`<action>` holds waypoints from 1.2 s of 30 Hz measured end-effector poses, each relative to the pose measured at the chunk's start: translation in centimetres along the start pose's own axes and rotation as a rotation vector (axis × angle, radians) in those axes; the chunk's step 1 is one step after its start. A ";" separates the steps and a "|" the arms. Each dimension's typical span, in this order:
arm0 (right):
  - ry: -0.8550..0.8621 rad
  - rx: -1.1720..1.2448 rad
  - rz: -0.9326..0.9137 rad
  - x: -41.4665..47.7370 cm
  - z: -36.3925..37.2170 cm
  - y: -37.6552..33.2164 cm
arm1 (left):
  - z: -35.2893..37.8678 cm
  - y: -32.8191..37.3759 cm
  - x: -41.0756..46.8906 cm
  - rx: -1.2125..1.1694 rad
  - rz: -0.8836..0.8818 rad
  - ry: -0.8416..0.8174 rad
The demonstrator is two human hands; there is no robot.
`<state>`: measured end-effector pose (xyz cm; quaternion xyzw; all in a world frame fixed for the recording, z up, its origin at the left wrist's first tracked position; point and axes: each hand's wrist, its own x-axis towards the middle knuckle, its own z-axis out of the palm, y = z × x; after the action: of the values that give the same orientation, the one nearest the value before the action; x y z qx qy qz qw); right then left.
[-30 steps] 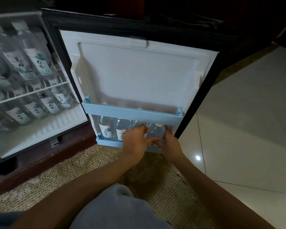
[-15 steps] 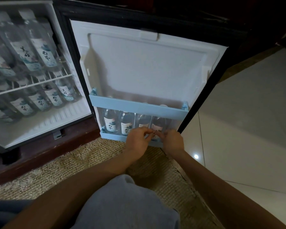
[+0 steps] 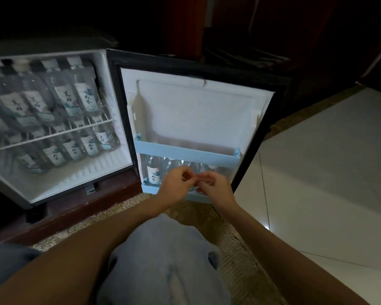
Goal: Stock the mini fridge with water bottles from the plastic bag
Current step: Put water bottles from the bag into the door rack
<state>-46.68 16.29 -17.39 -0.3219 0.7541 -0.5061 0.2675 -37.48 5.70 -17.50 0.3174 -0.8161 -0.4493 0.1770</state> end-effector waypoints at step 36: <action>-0.831 0.124 -0.149 -8.8 30.3 -29.4 | -33.3 -6.4 -23.0 -0.268 -0.674 1.053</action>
<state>-12.57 -3.16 0.37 -0.5352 0.5249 -0.3958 0.5304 0.84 -1.95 -5.24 0.7101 -0.4120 -0.3622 0.4415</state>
